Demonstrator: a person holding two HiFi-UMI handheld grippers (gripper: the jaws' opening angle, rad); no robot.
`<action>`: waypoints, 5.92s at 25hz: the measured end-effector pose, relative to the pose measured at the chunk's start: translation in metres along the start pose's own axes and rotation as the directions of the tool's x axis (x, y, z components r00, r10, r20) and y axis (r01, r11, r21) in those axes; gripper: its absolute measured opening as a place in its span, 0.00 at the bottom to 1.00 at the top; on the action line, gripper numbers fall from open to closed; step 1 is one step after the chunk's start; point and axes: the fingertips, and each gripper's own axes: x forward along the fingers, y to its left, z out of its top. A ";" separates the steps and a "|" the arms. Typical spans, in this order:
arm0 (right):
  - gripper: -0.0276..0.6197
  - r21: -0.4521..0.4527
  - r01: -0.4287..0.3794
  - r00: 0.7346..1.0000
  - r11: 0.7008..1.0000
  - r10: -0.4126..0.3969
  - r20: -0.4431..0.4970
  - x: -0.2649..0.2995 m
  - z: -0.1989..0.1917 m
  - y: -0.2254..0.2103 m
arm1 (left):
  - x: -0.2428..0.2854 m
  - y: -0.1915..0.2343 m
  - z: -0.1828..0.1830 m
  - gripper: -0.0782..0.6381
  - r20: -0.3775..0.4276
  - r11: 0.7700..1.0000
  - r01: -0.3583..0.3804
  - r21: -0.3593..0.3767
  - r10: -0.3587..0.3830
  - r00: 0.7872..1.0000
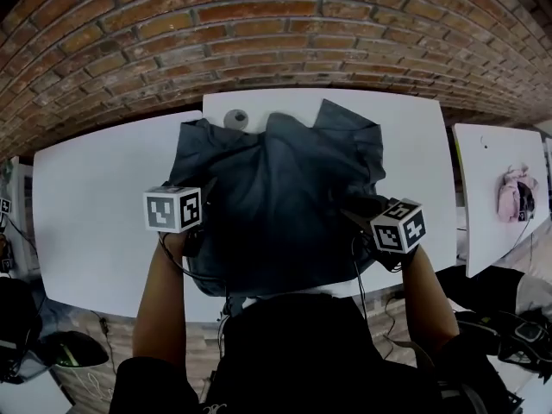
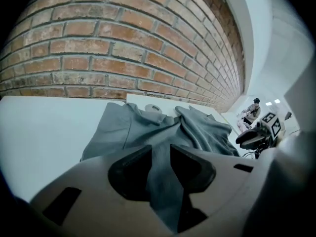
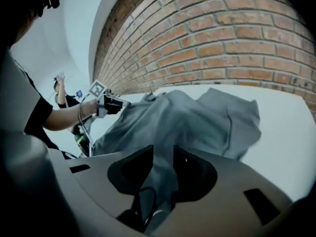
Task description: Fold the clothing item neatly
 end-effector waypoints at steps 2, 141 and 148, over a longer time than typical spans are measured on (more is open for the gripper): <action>0.21 0.051 0.026 0.999 0.998 -0.025 -0.024 -0.011 -0.036 -0.002 | -0.009 -0.001 -0.017 0.27 -0.006 1.000 0.011 -0.001 -0.011 1.000; 0.04 0.116 0.378 0.513 0.918 -0.312 0.799 -0.236 -0.031 0.070 | -0.250 -0.109 -0.133 0.11 0.640 0.946 -0.313 -0.079 0.289 0.712; 0.04 0.161 0.353 0.522 0.922 -0.337 0.783 -0.239 -0.074 0.105 | -0.262 -0.127 -0.175 0.11 0.618 0.957 -0.290 -0.004 0.231 0.751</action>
